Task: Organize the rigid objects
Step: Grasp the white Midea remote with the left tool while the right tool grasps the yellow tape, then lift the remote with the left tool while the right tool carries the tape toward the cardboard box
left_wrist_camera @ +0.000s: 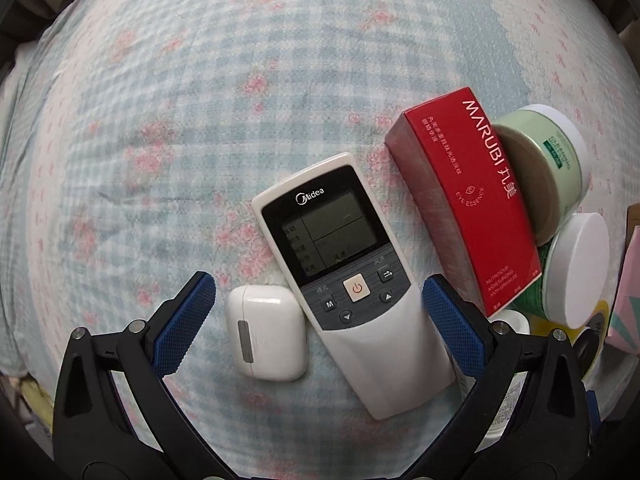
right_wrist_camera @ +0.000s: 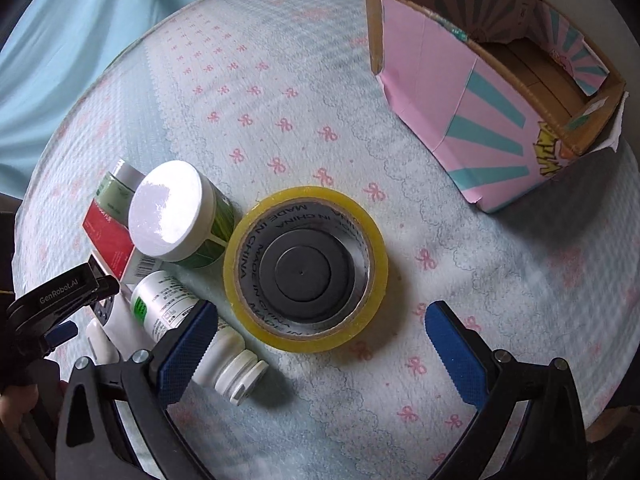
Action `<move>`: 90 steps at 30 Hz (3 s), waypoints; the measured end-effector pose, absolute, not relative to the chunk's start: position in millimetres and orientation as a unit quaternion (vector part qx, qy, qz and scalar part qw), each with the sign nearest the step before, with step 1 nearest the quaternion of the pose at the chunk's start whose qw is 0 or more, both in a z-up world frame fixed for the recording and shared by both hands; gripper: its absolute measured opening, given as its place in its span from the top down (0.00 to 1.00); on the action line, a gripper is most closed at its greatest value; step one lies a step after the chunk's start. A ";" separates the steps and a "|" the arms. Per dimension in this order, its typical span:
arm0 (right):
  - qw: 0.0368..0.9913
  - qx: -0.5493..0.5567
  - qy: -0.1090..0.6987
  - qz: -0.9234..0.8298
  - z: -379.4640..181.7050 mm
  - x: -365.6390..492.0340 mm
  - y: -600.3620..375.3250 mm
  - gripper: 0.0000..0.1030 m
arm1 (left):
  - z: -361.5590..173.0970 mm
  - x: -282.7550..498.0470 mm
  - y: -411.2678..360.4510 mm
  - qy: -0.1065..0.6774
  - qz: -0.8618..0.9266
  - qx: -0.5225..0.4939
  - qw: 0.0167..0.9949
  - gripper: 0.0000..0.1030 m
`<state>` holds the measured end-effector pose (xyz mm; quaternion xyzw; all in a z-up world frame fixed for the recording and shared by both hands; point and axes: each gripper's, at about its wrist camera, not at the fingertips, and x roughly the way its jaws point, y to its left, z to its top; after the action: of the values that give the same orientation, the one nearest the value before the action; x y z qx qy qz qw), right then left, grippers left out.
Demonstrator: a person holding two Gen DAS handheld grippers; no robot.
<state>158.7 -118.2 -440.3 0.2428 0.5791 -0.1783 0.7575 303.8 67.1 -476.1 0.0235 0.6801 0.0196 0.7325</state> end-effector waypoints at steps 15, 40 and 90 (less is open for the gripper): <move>0.724 0.249 0.617 -0.182 -480.6 198.8 -122.9 0.00 | -499.2 325.3 52.9 0.723 0.027 -0.002 0.691 0.18; 0.734 0.194 0.624 -0.186 -487.9 227.7 -124.5 0.07 | -489.8 316.2 77.2 0.729 0.038 -0.094 0.677 0.40; 0.843 0.157 0.488 -0.164 -278.5 166.1 -162.6 0.07 | -255.5 247.7 58.6 0.580 -0.102 -0.102 0.802 0.47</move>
<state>166.1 -162.6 -278.5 0.1569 0.4881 -0.1645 0.8427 247.7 58.6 -255.5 -0.1020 0.5800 -0.1019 0.8018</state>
